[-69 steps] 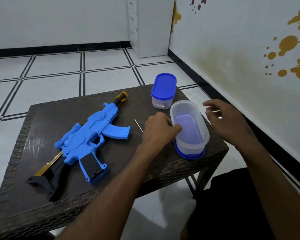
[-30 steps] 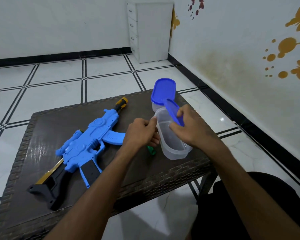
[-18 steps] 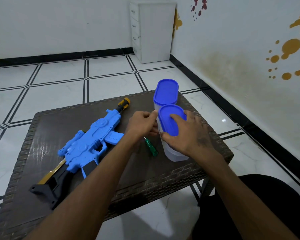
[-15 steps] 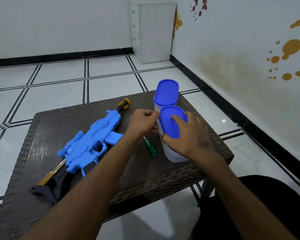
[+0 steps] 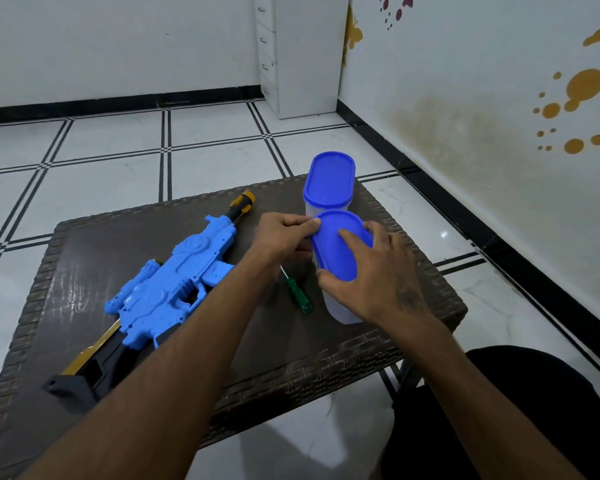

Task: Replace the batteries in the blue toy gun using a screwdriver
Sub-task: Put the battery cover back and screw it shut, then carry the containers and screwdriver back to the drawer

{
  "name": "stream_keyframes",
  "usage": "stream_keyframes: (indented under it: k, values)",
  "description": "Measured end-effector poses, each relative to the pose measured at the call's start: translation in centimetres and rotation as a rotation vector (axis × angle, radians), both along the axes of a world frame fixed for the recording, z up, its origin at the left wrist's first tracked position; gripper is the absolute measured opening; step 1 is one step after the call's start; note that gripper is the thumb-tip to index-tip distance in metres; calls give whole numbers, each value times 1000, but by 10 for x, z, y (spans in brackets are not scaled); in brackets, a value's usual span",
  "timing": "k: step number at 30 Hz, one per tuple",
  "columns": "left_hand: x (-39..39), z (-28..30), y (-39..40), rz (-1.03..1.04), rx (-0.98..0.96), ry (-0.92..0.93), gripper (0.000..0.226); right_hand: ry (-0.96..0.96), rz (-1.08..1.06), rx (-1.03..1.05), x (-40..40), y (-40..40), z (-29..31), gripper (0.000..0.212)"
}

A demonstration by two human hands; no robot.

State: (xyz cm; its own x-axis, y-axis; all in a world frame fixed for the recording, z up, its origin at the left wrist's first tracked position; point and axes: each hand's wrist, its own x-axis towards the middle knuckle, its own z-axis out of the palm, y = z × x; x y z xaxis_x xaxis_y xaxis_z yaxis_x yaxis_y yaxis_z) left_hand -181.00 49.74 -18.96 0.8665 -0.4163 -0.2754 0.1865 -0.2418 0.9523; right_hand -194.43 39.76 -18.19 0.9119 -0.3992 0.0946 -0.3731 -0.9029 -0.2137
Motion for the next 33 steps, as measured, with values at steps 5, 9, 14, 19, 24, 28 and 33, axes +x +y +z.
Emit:
stream_keyframes:
  k: [5, 9, 14, 19, 24, 28, 33]
  values:
    - [1, 1, -1, 37, -18, 63, 26, 74, 4, -47, -3, 3, -7, 87]
    - [0, 0, -4, 65, -9, 104, 24, 131, 46, -5, -2, 3, -15, 84]
    - [1, 3, -9, 98, -2, 135, 17, 175, 82, 11, 0, 1, -13, 89]
    - [2, 8, -8, 69, 19, 113, 18, 4, 49, 214, 9, -12, -5, 72]
    - [1, 12, -8, 48, 48, 92, 19, -236, -118, 653, 54, -48, 12, 41]
    - [1, 13, -9, 44, 68, 100, 17, -200, -179, 897, 73, -63, 9, 18]
    - [3, 10, -10, 56, 75, 100, 14, -45, -300, 1321, 76, -70, 0, 32]
